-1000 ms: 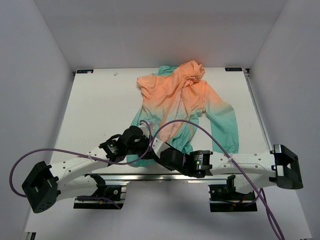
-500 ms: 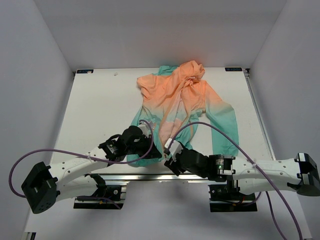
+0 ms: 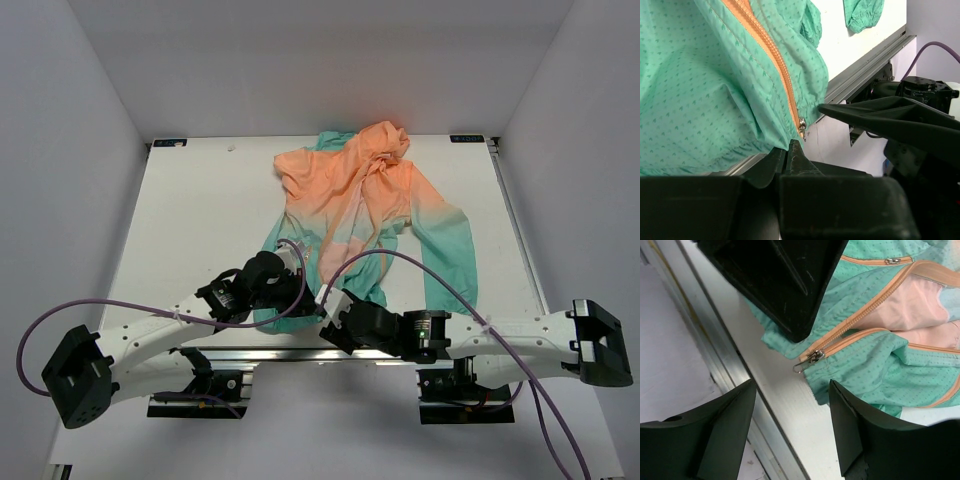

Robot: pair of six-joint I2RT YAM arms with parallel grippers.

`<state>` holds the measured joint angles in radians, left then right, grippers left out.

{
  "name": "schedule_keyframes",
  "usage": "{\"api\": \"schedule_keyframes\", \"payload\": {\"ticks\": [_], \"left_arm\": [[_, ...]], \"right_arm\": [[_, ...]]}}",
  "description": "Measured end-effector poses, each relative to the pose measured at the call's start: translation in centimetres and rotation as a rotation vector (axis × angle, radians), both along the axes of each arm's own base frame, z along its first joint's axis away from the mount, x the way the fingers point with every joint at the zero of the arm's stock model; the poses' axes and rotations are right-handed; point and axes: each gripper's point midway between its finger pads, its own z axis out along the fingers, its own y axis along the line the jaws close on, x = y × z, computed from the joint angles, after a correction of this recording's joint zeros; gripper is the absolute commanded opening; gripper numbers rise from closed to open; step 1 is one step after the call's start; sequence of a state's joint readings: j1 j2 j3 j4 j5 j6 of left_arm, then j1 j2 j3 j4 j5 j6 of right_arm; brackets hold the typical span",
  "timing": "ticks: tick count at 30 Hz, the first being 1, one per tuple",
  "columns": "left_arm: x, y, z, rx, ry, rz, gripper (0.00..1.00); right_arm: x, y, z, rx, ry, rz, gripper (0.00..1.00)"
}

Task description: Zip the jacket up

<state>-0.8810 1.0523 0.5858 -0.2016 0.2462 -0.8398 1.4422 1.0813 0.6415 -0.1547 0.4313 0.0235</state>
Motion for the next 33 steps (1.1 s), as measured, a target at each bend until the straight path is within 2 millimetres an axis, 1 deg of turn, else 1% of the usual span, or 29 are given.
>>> {"api": "schedule_keyframes", "payload": {"ticks": [3, 4, 6, 7, 9, 11, 15, 19, 23, 24, 25, 28, 30, 32, 33], "left_arm": [[0.0, 0.0, 0.1, -0.002, -0.001, 0.000, 0.00], [0.0, 0.0, 0.0, -0.001, -0.001, 0.000, 0.00], [0.0, 0.0, 0.1, -0.002, -0.001, 0.000, 0.00], [0.0, 0.0, 0.1, -0.002, -0.001, 0.000, 0.00], [0.0, 0.0, 0.1, -0.002, 0.000, 0.001, 0.00], [0.0, 0.0, 0.1, -0.003, 0.001, 0.002, 0.00], [0.0, 0.0, 0.1, -0.004, 0.001, 0.003, 0.00], [0.0, 0.0, 0.1, -0.005, 0.002, 0.004, 0.00], [0.0, 0.0, 0.1, -0.004, 0.001, 0.007, 0.00], [0.1, 0.0, 0.1, -0.004, 0.000, 0.008, 0.00], [0.1, 0.0, 0.1, -0.003, -0.001, 0.009, 0.00], [0.1, 0.0, 0.1, -0.004, -0.002, 0.010, 0.00], [0.1, 0.0, 0.2, -0.004, -0.002, 0.009, 0.00], [0.1, 0.0, 0.1, -0.004, -0.002, 0.009, 0.00], [0.1, 0.0, 0.1, -0.004, -0.002, 0.009, 0.00]], "right_arm": [[0.5, 0.2, -0.4, -0.025, -0.019, -0.020, 0.64], [0.7, 0.3, -0.4, -0.027, -0.025, -0.027, 0.62], [1.0, 0.6, -0.2, -0.022, -0.037, -0.039, 0.61], [1.1, 0.7, -0.1, -0.016, -0.042, -0.045, 0.58], [1.4, 0.8, 0.2, -0.011, -0.059, -0.050, 0.55], [1.7, 0.8, 0.4, -0.007, -0.076, -0.057, 0.49], [2.1, 0.7, 0.3, -0.017, -0.095, -0.076, 0.48], [2.3, 0.7, 0.1, -0.029, -0.099, -0.082, 0.37], [2.2, 0.8, 0.2, -0.024, -0.096, -0.080, 0.28], [2.2, 0.8, 0.3, -0.021, -0.096, -0.080, 0.23], [2.2, 0.8, 0.3, -0.022, -0.095, -0.079, 0.20], [2.2, 0.9, 0.5, -0.016, -0.094, -0.080, 0.20], [2.1, 0.9, 0.5, -0.015, -0.091, -0.079, 0.22], [2.1, 1.0, 0.6, -0.013, -0.086, -0.078, 0.22], [2.1, 1.0, 0.7, -0.011, -0.084, -0.079, 0.18]]}}
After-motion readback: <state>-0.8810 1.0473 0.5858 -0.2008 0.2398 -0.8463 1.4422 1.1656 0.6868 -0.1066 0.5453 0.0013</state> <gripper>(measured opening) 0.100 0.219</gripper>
